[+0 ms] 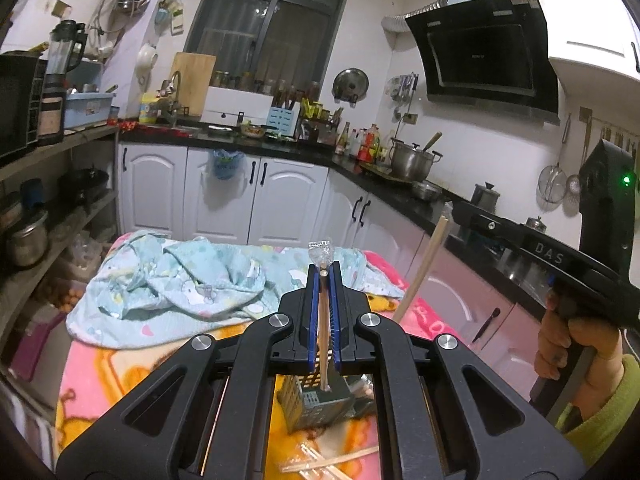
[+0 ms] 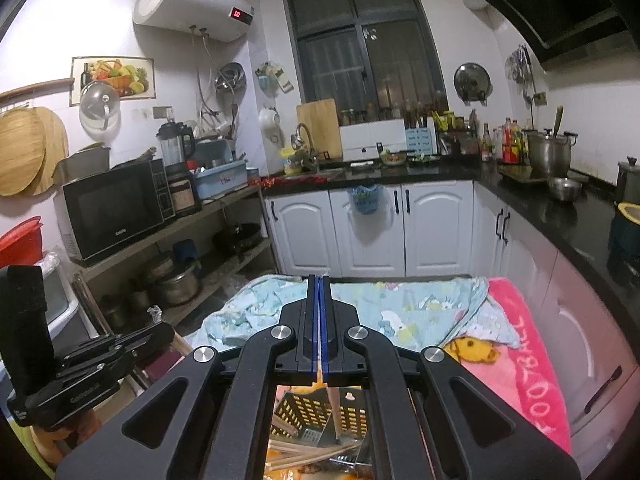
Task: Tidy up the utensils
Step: 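Lower the chopsticks into the caddy and open both tools, then withdraw both open tools from the caddy back over the chopstick pile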
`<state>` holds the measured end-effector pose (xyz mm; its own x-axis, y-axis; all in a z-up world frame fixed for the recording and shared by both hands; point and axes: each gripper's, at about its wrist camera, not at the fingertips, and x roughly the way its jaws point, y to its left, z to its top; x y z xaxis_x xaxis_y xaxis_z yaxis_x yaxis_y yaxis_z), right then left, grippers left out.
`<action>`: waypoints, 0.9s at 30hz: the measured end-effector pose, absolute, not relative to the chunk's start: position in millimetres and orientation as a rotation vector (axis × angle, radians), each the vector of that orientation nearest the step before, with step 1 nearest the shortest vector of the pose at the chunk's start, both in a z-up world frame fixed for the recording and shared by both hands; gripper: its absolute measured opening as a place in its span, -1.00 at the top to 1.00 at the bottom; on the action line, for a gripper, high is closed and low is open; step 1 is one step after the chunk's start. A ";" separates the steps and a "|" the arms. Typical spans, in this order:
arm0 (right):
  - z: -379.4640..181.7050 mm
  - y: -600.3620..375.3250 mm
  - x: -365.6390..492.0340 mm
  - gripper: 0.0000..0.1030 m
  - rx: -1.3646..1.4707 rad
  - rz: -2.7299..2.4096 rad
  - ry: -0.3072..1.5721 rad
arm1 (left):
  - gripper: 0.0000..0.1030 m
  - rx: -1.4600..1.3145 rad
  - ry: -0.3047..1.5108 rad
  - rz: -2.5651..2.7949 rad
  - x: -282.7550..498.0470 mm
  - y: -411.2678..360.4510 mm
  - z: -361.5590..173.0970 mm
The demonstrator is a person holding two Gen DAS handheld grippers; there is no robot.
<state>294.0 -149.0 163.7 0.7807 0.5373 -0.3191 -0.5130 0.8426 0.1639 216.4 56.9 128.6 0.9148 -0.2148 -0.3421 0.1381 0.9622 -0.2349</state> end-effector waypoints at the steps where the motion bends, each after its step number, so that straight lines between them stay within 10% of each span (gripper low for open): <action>1: 161.0 -147.4 295.2 0.98 0.068 0.566 0.372 | 0.95 -0.209 0.379 -0.183 217.1 56.9 126.2; 5: 148.1 -144.3 302.1 0.95 0.067 0.537 0.422 | 0.86 -0.227 0.391 -0.172 219.8 57.9 117.3; 8: 141.1 -149.4 304.5 0.50 0.070 0.485 0.451 | -0.23 -0.252 0.404 -0.148 220.2 61.2 109.5; 18: 134.3 -188.6 279.8 -0.01 0.080 0.432 0.428 | -0.79 -0.260 0.389 -0.114 204.3 64.9 107.9; 27: 129.8 -204.6 249.3 -0.28 0.074 0.428 0.406 | -0.79 -0.301 0.413 -0.099 182.6 69.6 103.9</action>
<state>249.3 -204.6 129.8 0.8311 0.4179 -0.3670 -0.3889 0.9084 0.1537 182.6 69.6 103.9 0.9117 -0.1556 -0.3802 0.0339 0.9508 -0.3079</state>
